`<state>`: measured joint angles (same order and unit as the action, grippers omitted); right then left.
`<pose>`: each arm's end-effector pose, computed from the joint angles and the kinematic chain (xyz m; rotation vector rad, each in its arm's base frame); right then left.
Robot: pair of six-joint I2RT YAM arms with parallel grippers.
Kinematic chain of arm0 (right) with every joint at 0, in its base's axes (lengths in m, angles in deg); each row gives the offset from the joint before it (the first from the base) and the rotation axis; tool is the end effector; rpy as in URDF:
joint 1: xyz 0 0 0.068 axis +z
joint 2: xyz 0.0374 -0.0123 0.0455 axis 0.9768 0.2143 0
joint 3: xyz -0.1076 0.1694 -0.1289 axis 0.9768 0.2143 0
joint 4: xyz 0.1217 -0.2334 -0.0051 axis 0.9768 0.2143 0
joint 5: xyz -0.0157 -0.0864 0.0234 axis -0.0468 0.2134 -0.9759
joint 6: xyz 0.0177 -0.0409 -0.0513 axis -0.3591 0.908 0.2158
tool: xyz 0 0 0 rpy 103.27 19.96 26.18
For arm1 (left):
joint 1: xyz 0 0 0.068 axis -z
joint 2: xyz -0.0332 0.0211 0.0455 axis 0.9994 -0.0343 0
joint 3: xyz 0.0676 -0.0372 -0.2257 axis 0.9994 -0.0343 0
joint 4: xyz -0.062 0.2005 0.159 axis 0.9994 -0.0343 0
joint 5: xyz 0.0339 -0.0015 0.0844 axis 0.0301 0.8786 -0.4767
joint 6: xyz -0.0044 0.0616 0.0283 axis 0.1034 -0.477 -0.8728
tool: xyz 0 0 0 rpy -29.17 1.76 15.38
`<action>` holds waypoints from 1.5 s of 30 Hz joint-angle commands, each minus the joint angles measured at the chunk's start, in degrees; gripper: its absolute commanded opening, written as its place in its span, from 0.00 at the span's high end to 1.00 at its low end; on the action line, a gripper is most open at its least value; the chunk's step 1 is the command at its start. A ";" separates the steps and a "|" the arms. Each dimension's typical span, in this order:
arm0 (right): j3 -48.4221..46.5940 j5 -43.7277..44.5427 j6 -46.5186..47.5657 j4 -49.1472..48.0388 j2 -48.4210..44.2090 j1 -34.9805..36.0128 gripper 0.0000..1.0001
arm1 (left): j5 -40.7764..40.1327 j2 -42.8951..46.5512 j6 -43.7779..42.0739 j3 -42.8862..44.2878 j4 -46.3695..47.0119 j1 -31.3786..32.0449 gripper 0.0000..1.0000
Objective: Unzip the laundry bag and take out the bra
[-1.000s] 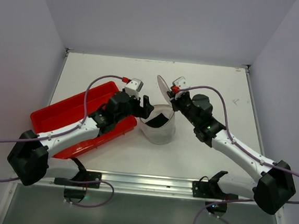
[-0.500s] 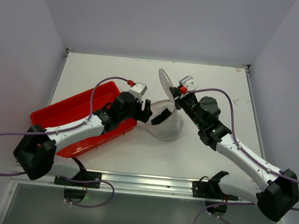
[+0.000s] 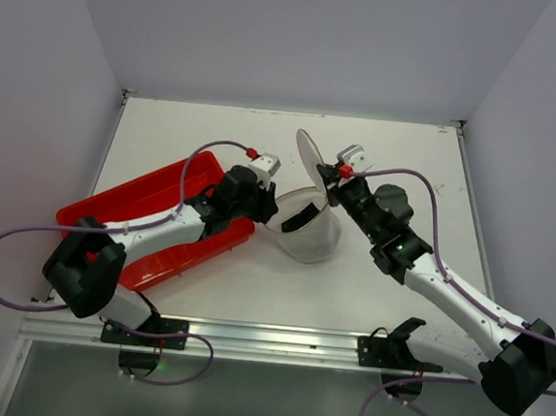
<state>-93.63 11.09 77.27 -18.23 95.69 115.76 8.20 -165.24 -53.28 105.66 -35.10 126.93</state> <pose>0.2312 0.1791 0.3076 -0.5894 1.4011 0.3696 0.2648 -0.2153 0.1799 0.3648 2.1860 -0.6180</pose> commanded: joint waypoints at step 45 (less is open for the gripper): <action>-9.06 -10.87 -27.85 25.51 6.26 -0.60 0.43 | 4.74 10.18 6.05 -12.58 22.01 -1.37 1.00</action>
<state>-99.18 14.15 45.86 -5.49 98.55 115.12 11.63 -156.26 -47.51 93.62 -16.85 125.93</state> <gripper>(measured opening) 0.571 0.012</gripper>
